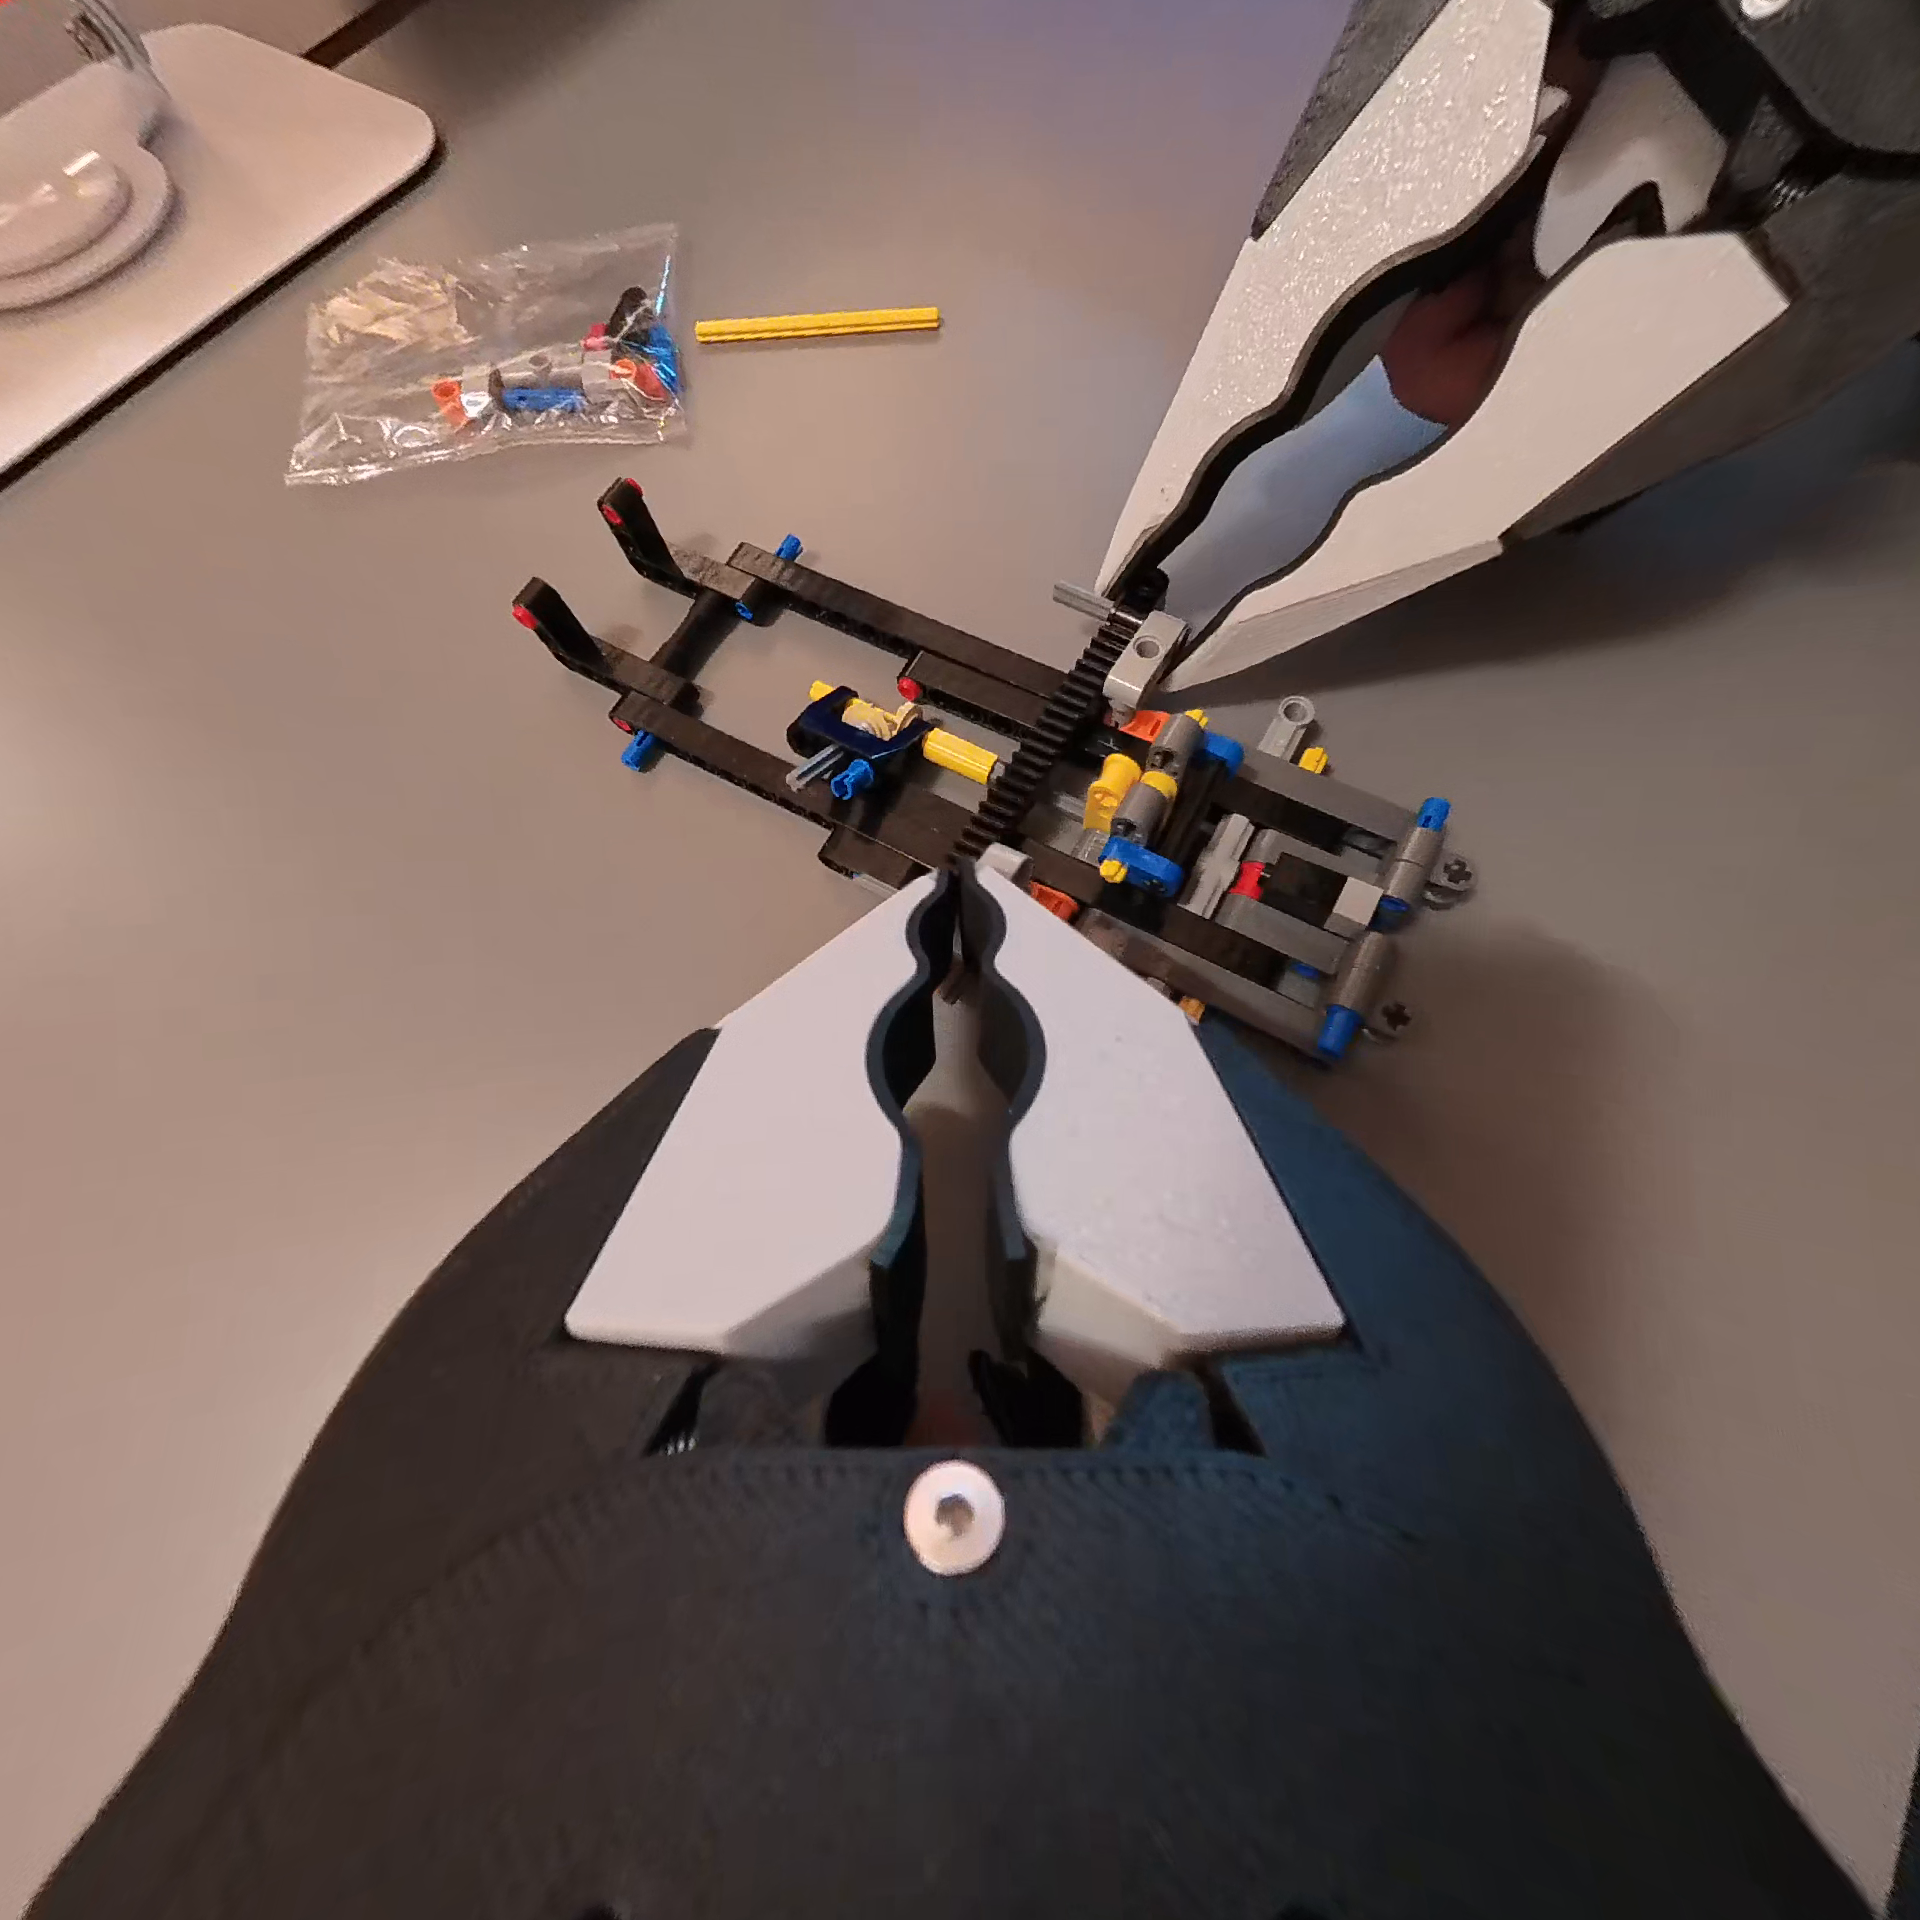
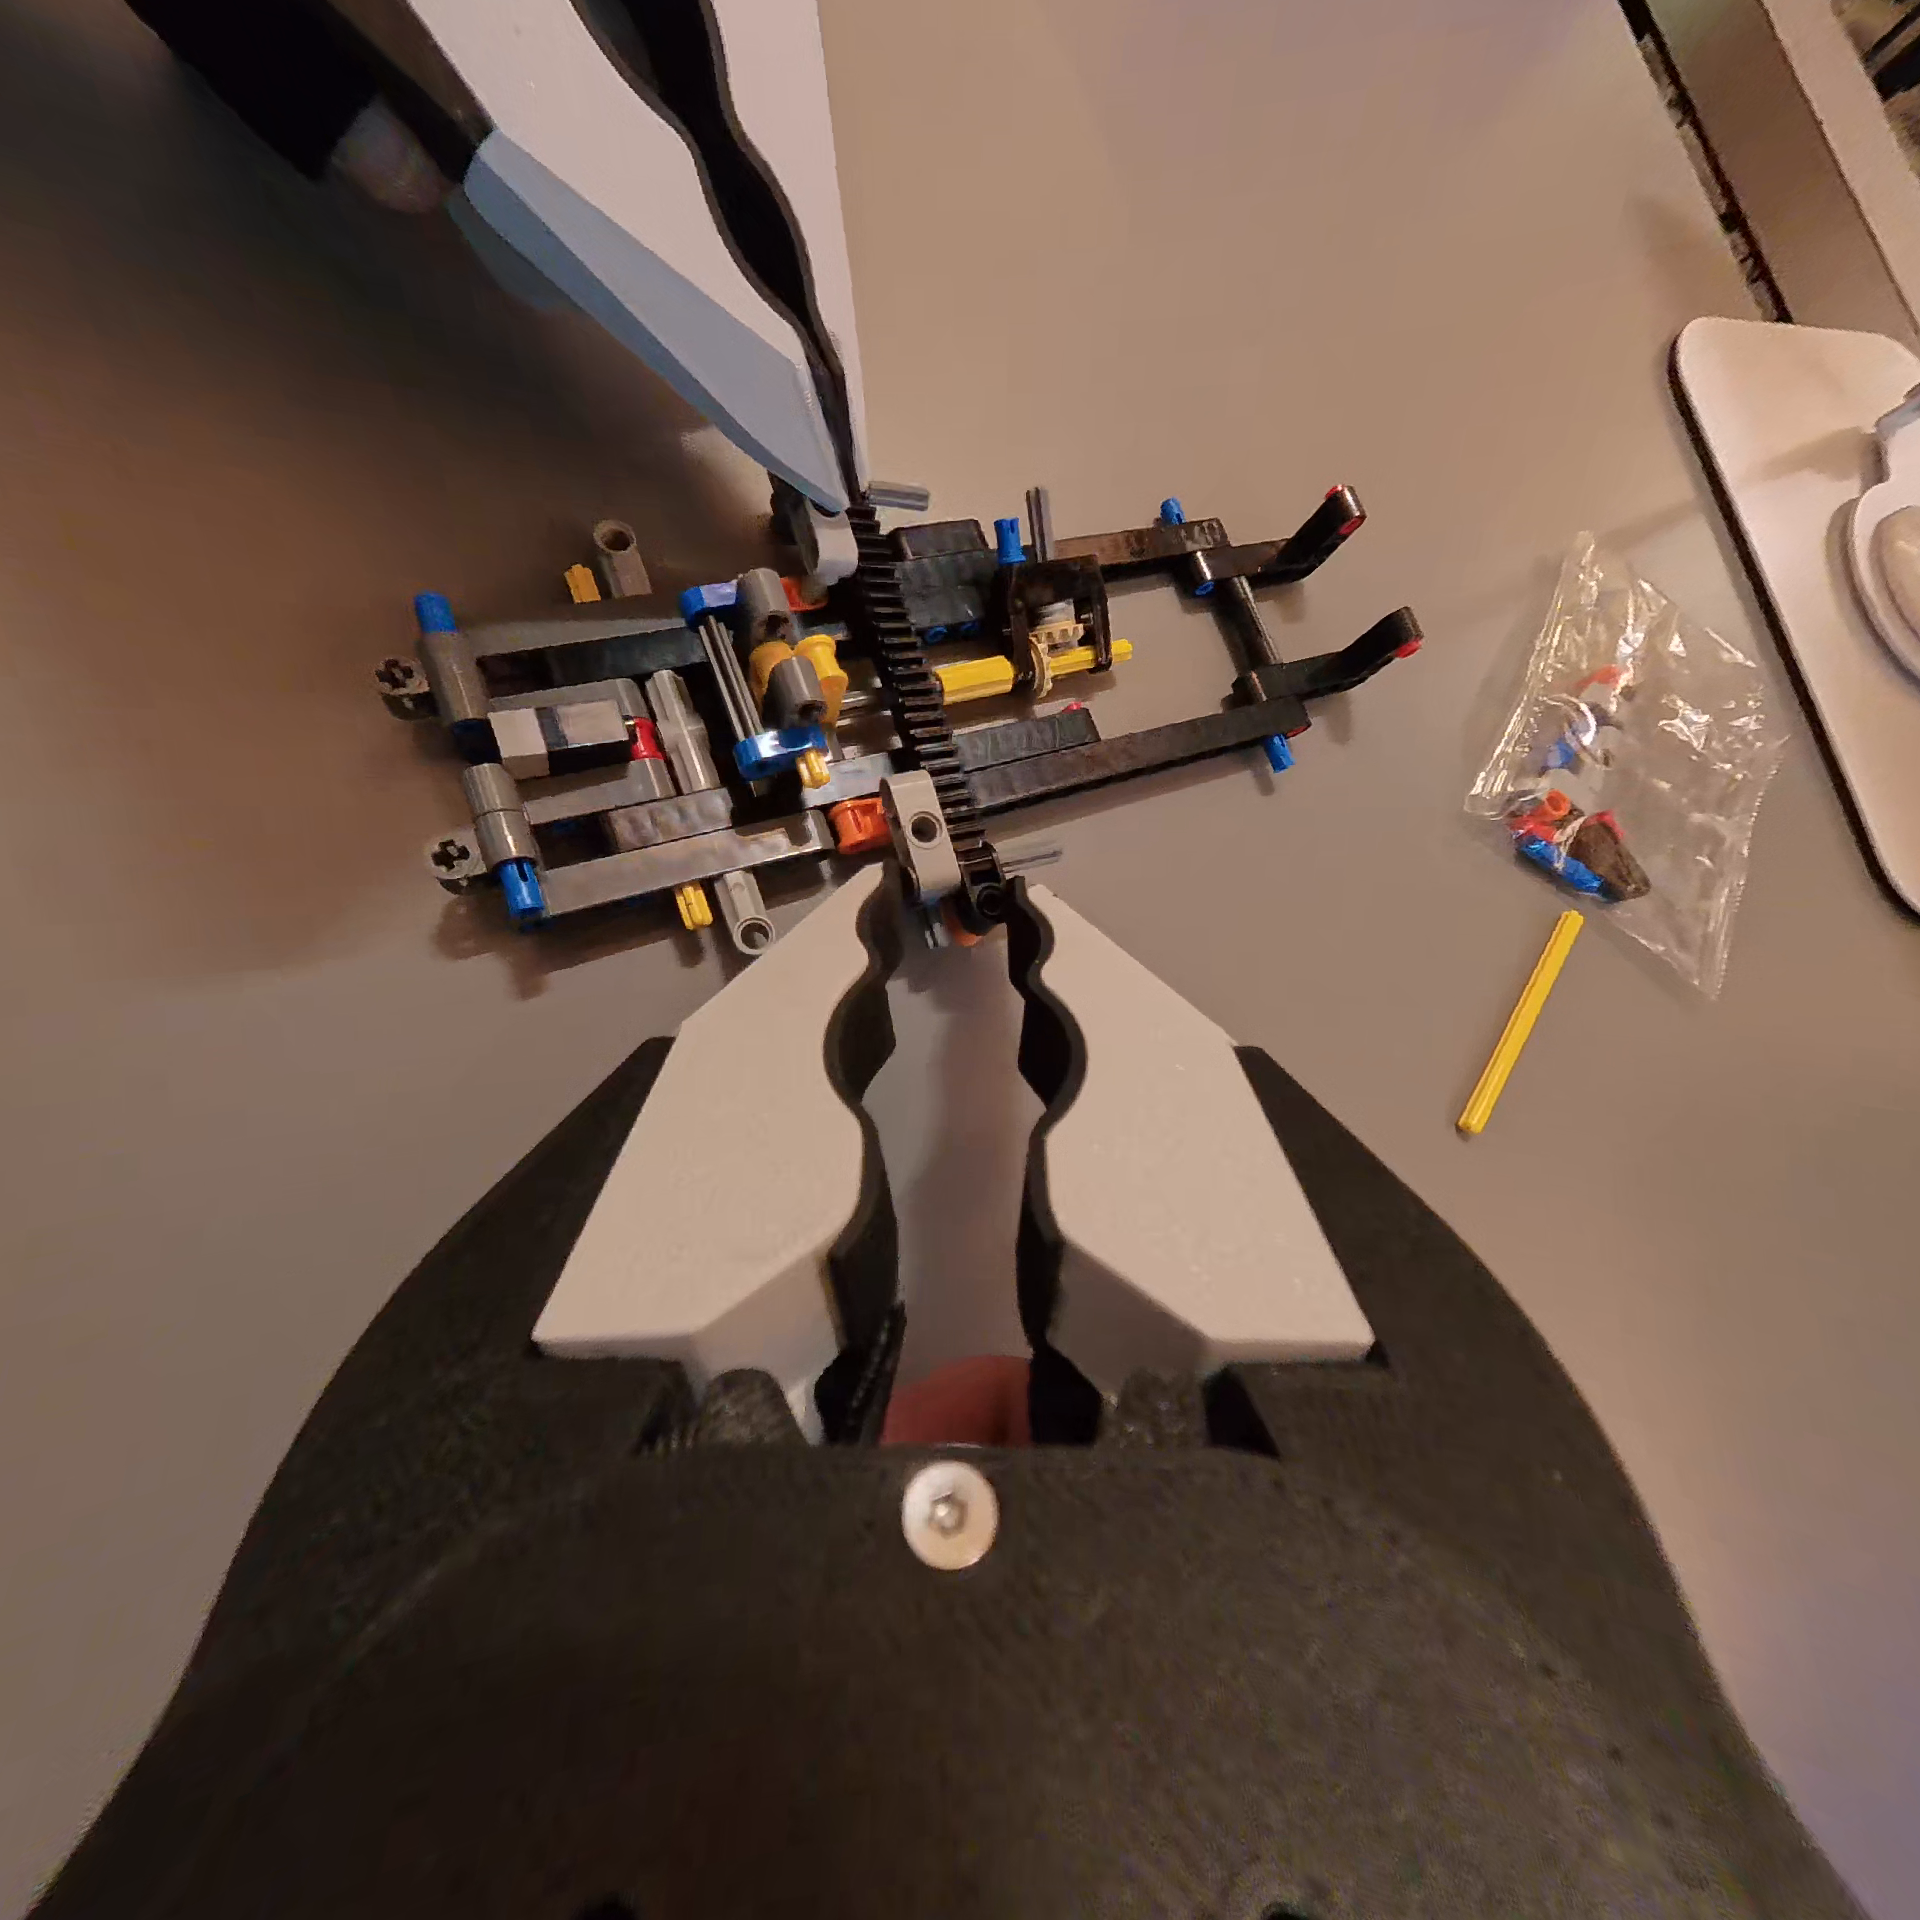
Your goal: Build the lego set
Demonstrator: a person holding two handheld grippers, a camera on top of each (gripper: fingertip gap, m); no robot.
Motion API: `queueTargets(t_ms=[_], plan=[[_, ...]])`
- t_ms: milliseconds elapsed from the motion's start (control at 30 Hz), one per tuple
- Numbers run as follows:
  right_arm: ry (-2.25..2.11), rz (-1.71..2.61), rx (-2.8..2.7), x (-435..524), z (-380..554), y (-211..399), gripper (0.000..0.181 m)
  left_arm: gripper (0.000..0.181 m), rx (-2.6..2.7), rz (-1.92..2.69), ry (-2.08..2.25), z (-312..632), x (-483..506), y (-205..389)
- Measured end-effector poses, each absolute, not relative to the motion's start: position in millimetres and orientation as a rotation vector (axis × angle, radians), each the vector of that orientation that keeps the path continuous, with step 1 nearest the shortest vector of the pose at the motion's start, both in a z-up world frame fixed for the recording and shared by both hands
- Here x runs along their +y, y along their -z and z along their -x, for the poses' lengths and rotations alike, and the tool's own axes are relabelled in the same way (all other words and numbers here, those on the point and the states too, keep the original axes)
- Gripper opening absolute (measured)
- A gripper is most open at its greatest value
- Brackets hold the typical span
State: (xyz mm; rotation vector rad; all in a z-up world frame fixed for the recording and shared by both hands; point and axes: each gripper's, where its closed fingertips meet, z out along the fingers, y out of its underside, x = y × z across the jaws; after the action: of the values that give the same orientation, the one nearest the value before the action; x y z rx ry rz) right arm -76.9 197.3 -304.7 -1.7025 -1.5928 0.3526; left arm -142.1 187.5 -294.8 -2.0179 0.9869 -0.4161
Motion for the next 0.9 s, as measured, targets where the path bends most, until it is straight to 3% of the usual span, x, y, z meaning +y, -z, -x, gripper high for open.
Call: queueTargets(t_ms=[33,900], plan=[[-0.333,1.689,-1.596,197.8,76.5,304.3,0.016,0.0,0.999,2.007,0.397,141.6,186.9,294.5],[-0.273,1.574,-1.606,200.3,76.8,303.8,0.017,0.0,1.095,1.878,0.038,141.1,183.5,297.9]])
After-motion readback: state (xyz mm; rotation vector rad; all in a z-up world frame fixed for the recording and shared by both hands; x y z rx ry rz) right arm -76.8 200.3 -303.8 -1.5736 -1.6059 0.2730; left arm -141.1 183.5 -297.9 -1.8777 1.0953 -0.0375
